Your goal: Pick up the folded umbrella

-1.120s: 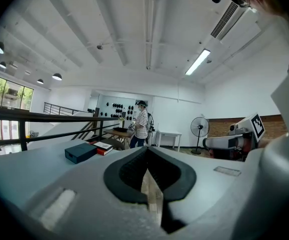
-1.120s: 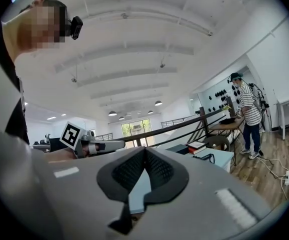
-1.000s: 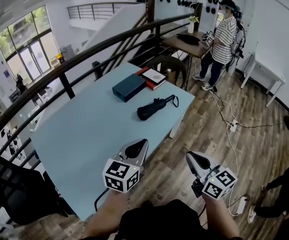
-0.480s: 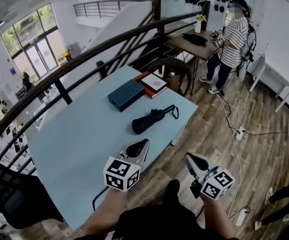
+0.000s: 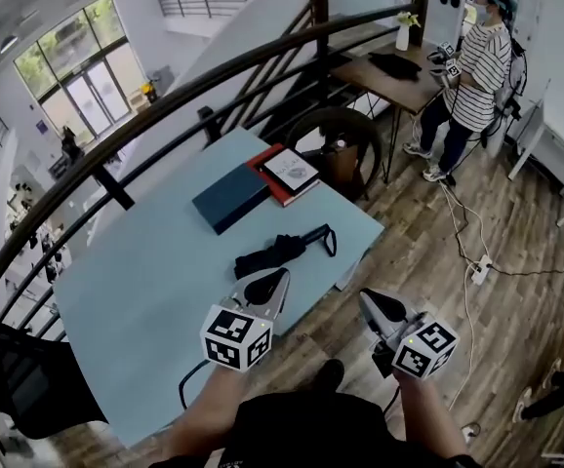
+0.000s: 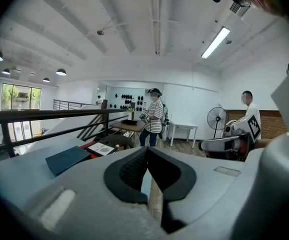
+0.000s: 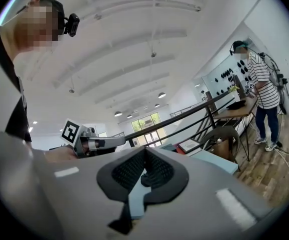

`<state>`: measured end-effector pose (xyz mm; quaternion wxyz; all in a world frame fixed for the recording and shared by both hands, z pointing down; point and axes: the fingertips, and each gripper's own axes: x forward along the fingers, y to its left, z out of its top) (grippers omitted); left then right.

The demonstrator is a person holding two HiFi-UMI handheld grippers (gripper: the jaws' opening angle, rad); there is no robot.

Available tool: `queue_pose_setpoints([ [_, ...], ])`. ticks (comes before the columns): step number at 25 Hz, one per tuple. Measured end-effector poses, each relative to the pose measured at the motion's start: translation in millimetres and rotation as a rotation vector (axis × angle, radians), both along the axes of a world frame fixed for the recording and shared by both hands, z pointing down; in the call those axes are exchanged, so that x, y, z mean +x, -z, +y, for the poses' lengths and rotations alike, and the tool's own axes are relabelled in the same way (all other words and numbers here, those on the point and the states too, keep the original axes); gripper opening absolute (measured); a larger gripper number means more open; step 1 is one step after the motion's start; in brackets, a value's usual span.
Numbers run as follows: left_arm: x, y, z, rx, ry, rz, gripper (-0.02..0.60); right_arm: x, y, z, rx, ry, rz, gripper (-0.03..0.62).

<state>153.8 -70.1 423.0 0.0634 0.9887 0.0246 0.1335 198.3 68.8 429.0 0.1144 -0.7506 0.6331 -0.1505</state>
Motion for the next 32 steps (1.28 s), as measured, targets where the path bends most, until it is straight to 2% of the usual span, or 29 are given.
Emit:
queue_pose_setpoints([
  [4,22.5,0.5,3.5,0.010,0.035,-0.022,0.003,25.0,-4.0,-1.7,-0.001,0.052,-0.015,0.002],
  [10,39.0,-12.3,-2.1,0.017,0.062,-0.074,0.003,48.8,-13.6,-6.8,0.012,0.077,-0.054,0.002],
  [19,68.5,-21.1,-22.7,0.019,0.035,-0.083,0.003,65.0,-28.5,-26.2,-0.020,0.076,-0.077,0.002],
  [25,80.3,-35.0,-56.5,0.007,0.018,-0.087,0.003,75.7,-33.8,-64.1,-0.056,0.084,-0.055,0.002],
  [32,78.1,-43.5,-116.7,-0.010,0.035,-0.071,0.003,65.2,-36.2,-135.1,-0.117,0.144,-0.045,0.002],
])
